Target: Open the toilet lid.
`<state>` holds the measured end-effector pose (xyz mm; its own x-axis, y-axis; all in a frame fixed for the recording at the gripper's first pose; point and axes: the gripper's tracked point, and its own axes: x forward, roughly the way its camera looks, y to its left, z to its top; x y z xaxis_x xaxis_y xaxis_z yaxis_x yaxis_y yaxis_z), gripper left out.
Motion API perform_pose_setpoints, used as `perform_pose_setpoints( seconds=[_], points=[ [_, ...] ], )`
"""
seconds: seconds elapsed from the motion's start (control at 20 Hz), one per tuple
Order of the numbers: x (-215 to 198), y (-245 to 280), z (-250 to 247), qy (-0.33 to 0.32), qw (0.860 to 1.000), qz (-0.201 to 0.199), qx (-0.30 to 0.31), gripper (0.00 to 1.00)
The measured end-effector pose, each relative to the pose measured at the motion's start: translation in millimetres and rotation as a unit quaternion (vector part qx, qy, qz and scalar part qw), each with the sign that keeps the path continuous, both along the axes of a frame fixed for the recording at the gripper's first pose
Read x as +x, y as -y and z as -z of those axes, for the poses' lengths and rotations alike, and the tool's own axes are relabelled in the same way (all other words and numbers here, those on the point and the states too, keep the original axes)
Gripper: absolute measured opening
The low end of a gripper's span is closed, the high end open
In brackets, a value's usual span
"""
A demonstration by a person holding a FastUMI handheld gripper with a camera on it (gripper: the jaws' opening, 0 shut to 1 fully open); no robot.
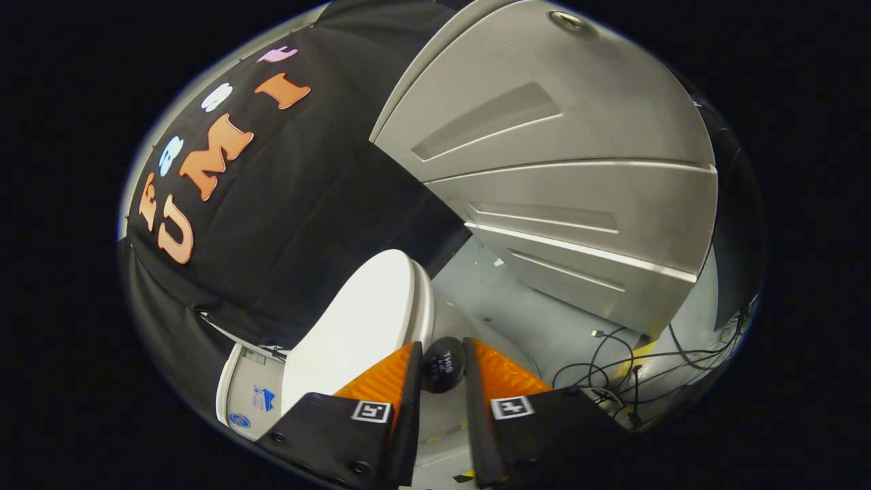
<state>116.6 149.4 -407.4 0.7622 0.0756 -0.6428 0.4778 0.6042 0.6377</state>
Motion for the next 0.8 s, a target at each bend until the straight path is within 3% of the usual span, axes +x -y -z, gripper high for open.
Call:
perform_pose_setpoints(
  seconds=[0.05,0.2,0.45,0.5,0.8],
  points=[
    [-1.0,-2.8,-0.6,0.005,1.0,0.004,0.011,0.38],
    [-7.3,-6.8,-12.0,0.015,0.999,-0.013,0.031,0.16],
    [-12.7,-7.9,-21.8,0.018,0.999,-0.022,0.035,0.15],
    [-8.6,-9.9,-20.9,0.022,0.999,-0.022,0.034,0.08],
    [-11.4,-8.7,-33.9,0.034,0.999,-0.029,0.007,0.08]
  ],
)
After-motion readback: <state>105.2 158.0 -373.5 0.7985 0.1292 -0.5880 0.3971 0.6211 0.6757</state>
